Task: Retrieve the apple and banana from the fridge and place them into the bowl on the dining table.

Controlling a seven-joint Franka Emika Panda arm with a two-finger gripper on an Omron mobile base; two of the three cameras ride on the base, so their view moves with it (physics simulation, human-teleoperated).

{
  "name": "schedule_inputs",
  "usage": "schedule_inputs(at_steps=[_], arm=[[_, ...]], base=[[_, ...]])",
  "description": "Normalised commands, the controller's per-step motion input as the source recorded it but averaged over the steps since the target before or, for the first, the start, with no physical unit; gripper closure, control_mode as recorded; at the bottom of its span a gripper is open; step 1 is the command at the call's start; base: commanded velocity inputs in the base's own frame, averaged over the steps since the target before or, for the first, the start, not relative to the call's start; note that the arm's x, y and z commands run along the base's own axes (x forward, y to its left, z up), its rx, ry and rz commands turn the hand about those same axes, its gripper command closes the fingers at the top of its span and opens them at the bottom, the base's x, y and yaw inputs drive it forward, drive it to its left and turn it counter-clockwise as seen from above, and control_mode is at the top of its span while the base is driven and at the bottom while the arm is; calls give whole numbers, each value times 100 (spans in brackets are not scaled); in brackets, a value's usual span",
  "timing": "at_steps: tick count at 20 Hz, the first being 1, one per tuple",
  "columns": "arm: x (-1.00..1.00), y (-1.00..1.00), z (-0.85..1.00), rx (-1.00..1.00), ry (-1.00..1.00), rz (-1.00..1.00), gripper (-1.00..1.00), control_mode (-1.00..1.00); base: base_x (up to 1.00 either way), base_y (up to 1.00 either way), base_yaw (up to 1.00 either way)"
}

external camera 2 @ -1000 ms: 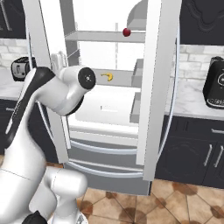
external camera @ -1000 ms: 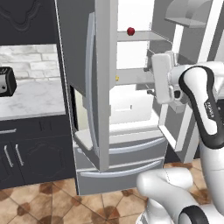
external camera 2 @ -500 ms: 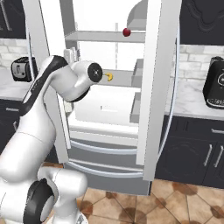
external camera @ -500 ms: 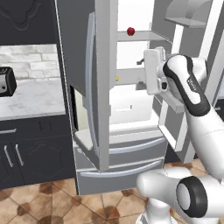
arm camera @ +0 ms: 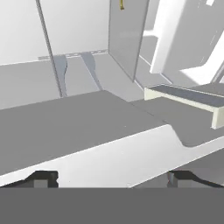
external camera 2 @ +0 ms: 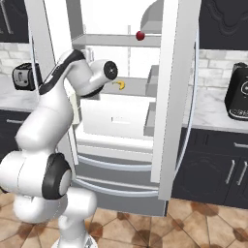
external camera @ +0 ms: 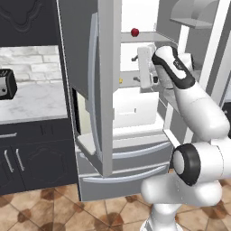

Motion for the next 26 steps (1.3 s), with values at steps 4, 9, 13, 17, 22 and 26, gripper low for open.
schedule_inputs(at_steps=[4, 9, 13, 17, 22, 26], arm=[[87, 13, -11, 0, 0, 0, -100, -100], [52, 39, -12, 0, 0, 0, -100, -100], [0, 63, -12, 0, 0, 5, -100, -100], [-26, 86, -14, 0, -4, 6, -100, -100], [-73, 100, -11, 0, -5, 7, -100, -100], [-72, 100, -9, 0, -3, 8, -100, -100]], base=[[0, 0, 0], [0, 0, 0], [0, 0, 0], [0, 0, 0], [0, 0, 0], [0, 0, 0]])
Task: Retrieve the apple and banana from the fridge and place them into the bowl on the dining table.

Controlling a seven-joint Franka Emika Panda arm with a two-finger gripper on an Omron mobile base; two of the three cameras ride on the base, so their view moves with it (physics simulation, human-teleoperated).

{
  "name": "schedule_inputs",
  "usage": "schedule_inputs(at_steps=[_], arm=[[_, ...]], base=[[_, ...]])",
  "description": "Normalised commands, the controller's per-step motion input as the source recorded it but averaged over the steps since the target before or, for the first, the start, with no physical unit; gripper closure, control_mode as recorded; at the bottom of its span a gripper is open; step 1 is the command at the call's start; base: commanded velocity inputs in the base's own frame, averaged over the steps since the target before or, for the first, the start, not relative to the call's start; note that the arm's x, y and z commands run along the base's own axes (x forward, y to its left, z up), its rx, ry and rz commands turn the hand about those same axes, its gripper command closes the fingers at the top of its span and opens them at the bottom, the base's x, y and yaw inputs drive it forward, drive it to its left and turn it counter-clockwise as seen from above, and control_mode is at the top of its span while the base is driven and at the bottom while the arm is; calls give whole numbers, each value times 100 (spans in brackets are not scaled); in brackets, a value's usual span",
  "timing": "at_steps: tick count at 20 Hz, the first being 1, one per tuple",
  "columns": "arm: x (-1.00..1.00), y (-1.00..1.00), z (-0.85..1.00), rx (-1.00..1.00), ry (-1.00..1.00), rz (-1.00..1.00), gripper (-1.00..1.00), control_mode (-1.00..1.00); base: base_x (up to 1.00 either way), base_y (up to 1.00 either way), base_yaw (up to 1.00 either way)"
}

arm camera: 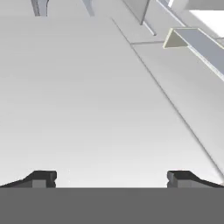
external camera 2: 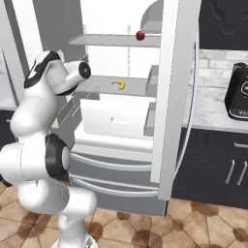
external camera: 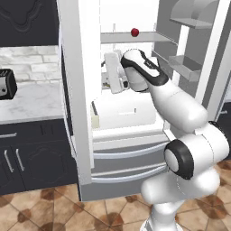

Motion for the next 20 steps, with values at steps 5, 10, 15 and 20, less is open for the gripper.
schedule_inputs(at_steps=[5, 10, 15, 20], arm=[[-16, 100, -6, 0, 0, 3, -100, -100], [-37, 51, 10, -1, -2, -1, -100, -100], [-84, -68, 49, 0, 0, -6, -100, -100], [-56, -79, 71, 0, 0, -2, -100, -100]], base=[[0, 0, 0], [0, 0, 0], [0, 0, 0], [0, 0, 0]])
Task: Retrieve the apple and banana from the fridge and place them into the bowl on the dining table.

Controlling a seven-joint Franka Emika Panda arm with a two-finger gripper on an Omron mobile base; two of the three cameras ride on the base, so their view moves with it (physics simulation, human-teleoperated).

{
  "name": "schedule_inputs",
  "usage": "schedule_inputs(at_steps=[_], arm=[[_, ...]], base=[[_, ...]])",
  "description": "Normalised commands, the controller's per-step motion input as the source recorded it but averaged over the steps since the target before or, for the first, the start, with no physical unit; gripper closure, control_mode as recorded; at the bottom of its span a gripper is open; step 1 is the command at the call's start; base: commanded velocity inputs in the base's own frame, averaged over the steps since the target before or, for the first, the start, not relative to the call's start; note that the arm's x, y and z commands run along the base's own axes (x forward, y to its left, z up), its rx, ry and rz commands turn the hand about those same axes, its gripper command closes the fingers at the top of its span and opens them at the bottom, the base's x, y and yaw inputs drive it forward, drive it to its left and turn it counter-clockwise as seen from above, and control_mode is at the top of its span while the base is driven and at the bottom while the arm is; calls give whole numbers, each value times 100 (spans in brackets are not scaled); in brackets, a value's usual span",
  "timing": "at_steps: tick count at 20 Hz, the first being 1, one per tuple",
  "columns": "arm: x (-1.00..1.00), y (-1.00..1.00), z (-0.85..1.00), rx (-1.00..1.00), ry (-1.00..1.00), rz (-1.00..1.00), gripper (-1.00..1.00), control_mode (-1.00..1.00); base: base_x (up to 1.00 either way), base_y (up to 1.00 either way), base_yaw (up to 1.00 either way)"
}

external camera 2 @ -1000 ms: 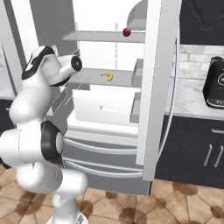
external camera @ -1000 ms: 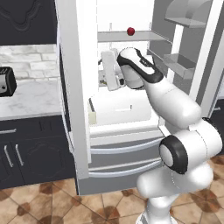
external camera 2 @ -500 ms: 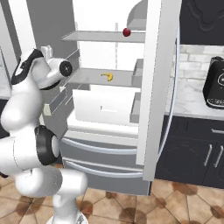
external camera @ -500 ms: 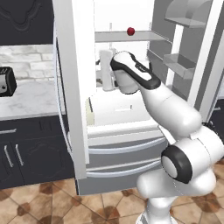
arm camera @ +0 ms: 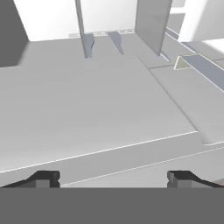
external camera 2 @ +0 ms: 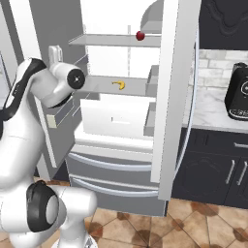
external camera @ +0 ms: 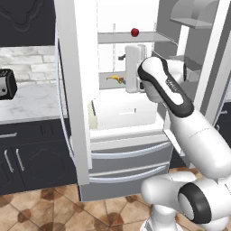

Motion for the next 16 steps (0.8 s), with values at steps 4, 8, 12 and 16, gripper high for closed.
schedule_inputs(at_steps=[4, 8, 12, 16], arm=[[-30, -22, 37, -6, 3, -1, -100, -100], [-13, -2, 20, -6, 5, 0, -100, -100], [-30, -15, 14, -5, 7, 0, -100, -100], [-52, -25, 18, -15, 0, 0, -100, -100]], base=[[0, 0, 0], [0, 0, 0], [0, 0, 0], [0, 0, 0]])
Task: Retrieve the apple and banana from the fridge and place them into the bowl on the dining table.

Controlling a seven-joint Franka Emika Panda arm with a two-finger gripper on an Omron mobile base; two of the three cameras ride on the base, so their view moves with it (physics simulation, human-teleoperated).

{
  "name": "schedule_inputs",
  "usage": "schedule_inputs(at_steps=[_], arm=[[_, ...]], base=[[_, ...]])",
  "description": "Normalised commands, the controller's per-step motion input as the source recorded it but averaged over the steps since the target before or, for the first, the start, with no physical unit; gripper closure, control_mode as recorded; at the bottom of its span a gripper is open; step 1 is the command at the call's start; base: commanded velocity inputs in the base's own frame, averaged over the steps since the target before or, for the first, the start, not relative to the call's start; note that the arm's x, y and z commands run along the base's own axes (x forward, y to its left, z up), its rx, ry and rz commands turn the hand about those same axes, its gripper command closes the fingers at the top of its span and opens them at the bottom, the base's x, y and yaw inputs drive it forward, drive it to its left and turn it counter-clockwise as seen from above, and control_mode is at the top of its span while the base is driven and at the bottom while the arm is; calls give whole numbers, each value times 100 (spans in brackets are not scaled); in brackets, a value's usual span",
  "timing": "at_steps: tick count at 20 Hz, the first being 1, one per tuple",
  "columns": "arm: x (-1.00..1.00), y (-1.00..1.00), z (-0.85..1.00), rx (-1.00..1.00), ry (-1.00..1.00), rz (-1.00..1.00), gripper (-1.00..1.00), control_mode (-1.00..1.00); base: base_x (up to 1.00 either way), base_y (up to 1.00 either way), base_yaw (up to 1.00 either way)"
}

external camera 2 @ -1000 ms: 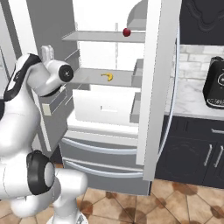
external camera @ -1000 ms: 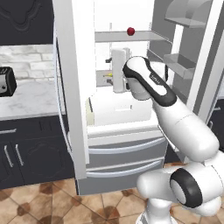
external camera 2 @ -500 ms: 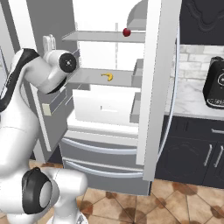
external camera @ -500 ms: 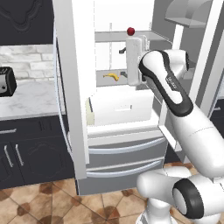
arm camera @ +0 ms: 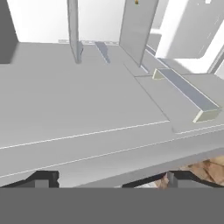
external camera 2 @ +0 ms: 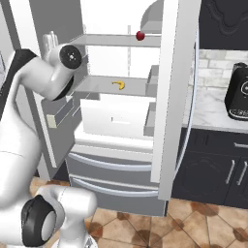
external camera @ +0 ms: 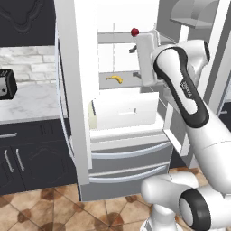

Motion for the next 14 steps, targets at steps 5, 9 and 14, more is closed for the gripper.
schedule_inputs(at_steps=[5, 9, 14], arm=[[-33, -39, 3, -29, -5, 0, -100, -100], [-14, -74, -9, -23, -7, -2, -100, -100], [-28, -63, -29, -23, -11, 0, -100, -100]], base=[[0, 0, 0], [0, 0, 0], [0, 0, 0]])
